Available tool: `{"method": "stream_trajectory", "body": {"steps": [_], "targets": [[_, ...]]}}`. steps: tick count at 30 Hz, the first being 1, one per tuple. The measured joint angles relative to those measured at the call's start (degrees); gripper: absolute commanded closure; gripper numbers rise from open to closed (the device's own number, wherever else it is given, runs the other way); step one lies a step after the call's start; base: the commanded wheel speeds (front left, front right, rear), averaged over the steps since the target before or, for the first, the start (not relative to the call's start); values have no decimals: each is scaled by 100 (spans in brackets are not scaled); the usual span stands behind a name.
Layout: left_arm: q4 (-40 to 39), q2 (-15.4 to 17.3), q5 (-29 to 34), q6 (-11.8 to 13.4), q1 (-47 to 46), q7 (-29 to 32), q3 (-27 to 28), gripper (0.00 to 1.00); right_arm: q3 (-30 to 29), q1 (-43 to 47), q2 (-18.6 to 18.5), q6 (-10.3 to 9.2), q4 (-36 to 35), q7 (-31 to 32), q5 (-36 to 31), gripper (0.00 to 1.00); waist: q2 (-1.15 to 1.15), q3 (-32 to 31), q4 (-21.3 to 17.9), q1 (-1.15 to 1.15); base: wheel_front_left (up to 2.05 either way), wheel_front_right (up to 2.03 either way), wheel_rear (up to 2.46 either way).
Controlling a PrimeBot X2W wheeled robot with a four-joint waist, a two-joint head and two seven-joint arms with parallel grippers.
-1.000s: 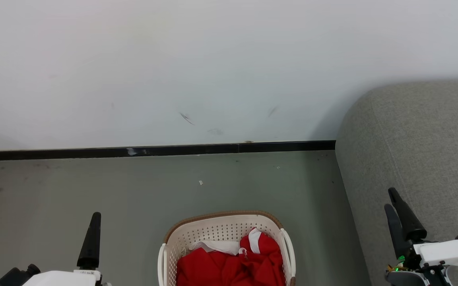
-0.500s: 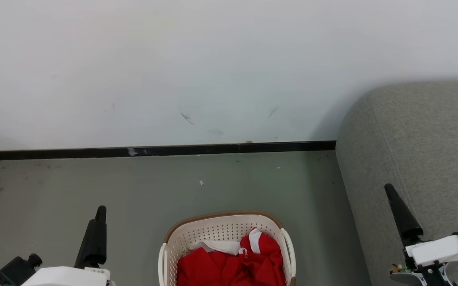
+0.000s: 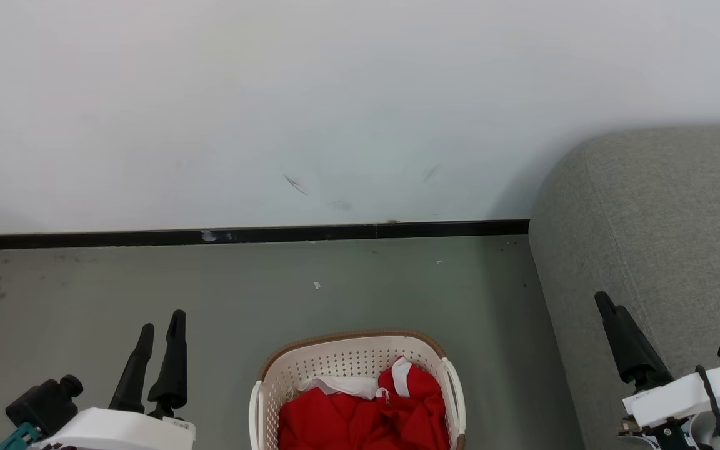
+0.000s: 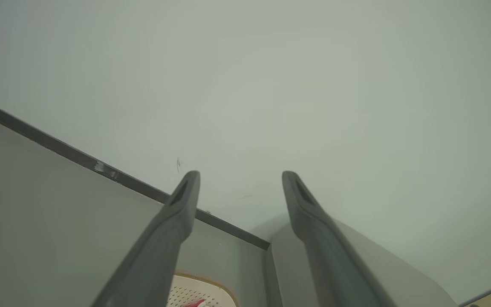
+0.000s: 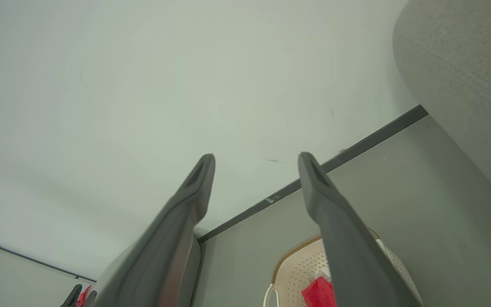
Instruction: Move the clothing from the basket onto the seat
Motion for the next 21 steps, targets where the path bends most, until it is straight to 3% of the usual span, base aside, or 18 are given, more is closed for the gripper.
{"method": "stream_trajectory", "body": {"steps": [21], "targets": [[-27,90,2525,679,-1,-360,-301,0,-146,-128,-172,4,156,-261,-2942,0,0,35,-7,-1,0,0,0]]}}
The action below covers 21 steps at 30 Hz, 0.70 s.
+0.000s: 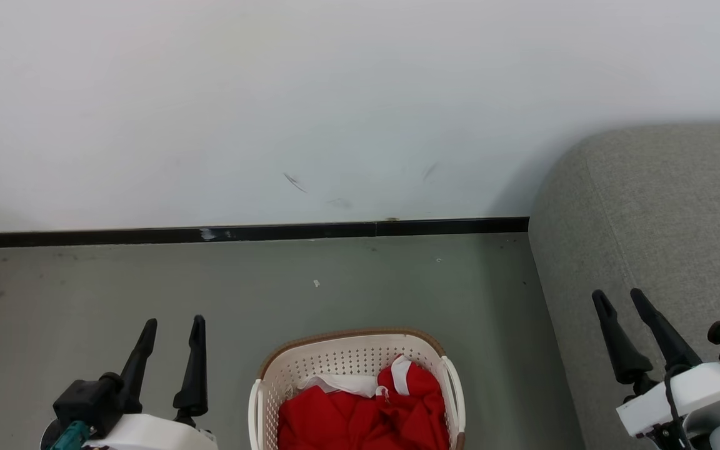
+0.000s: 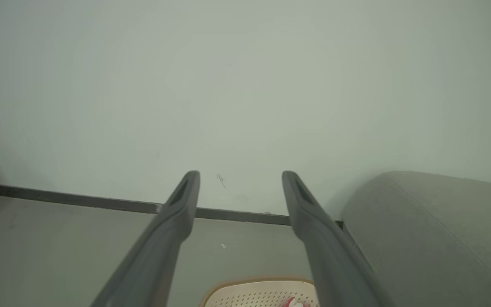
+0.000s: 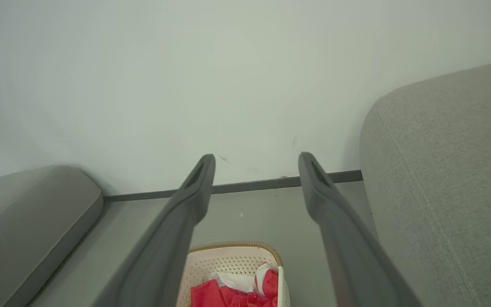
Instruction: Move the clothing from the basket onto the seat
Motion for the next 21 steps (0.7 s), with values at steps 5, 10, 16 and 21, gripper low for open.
{"method": "stream_trajectory", "body": {"steps": [5,10,16,21], "targets": [[9,-16,457,107,0,-81,-111,0,-16,0,80,0,10,-74,-555,0,0,11,-9,-1,0,0,0],[98,-78,560,129,0,-105,-159,0,-92,0,221,1,10,-93,-768,0,0,13,-17,0,0,0,0],[118,-107,561,169,0,-105,-157,0,-192,0,365,0,10,-93,-818,0,0,17,-24,0,0,0,0],[154,-133,561,169,0,-105,-153,0,-225,0,453,1,10,-93,-843,0,0,29,-26,-1,0,0,0]]}}
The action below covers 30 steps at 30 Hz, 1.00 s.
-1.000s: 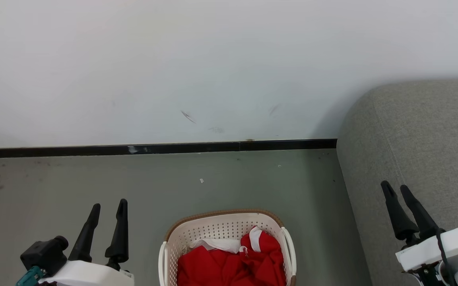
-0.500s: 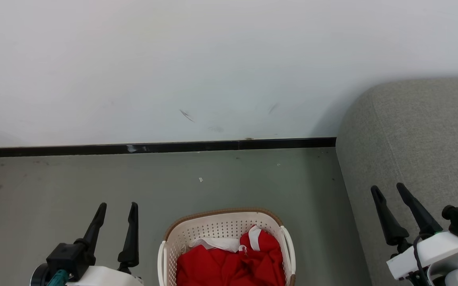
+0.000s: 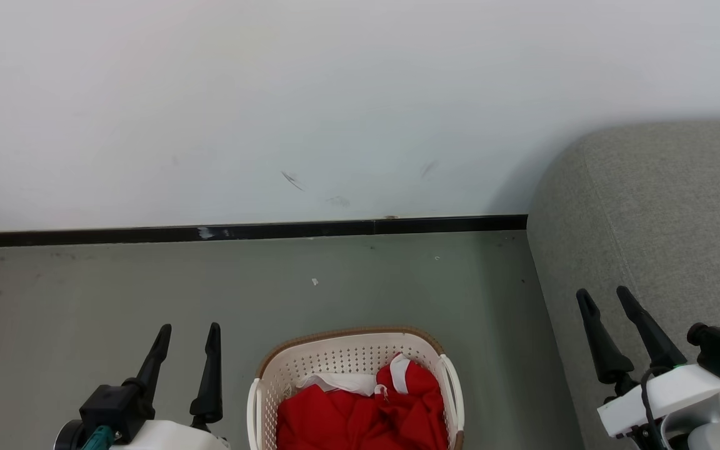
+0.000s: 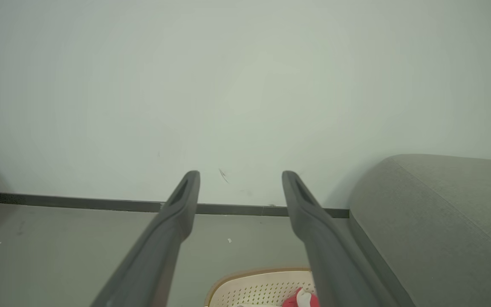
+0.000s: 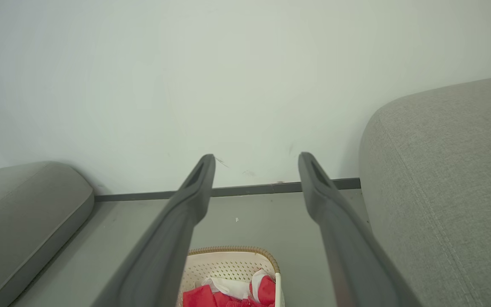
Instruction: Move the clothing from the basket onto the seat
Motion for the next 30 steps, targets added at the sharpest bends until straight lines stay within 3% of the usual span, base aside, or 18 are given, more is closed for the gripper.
{"method": "stream_trajectory", "body": {"steps": [30], "targets": [[390,-110,143,-62,-216,0,-162,0,-300,-3,214,0,-123,0,-5,0,0,232,-125,0,0,0,0]]}}
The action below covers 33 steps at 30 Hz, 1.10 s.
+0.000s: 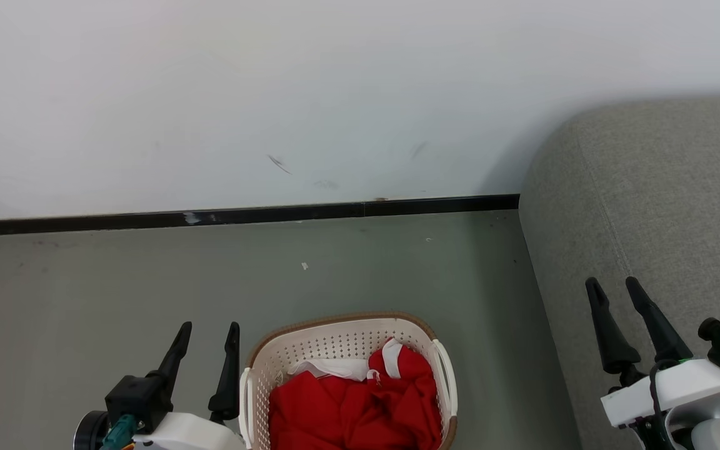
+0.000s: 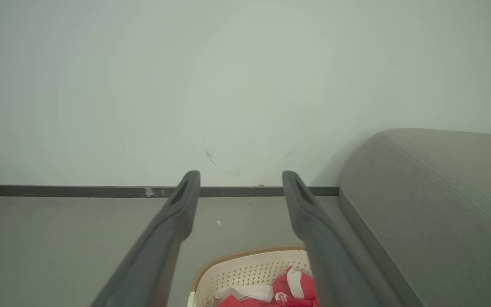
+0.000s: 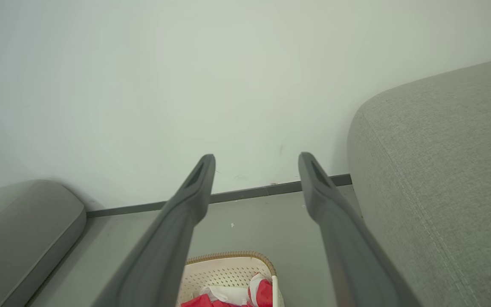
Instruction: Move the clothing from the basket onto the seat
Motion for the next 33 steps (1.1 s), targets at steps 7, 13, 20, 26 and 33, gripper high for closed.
{"method": "stream_trajectory", "body": {"steps": [7,13,20,26,33], "targets": [[185,-43,0,-43,-138,0,-99,0,-9,-18,1,0,-74,0,36,0,0,184,-57,0,0,0,0],[344,-59,1,-90,-324,1,-202,0,-59,-88,-14,0,-137,0,78,0,0,429,-124,0,0,0,0],[489,-73,10,-100,-610,2,-258,0,-103,-127,-20,-1,-232,0,169,0,0,734,-209,0,0,0,0],[698,-96,47,-142,-906,9,-336,0,-111,-343,-42,0,-360,-1,204,0,0,1025,-304,-1,0,0,0],[995,-113,114,-141,-1190,20,-450,0,-169,-502,-107,0,-464,-1,235,0,0,1372,-429,0,0,0,0]]}}
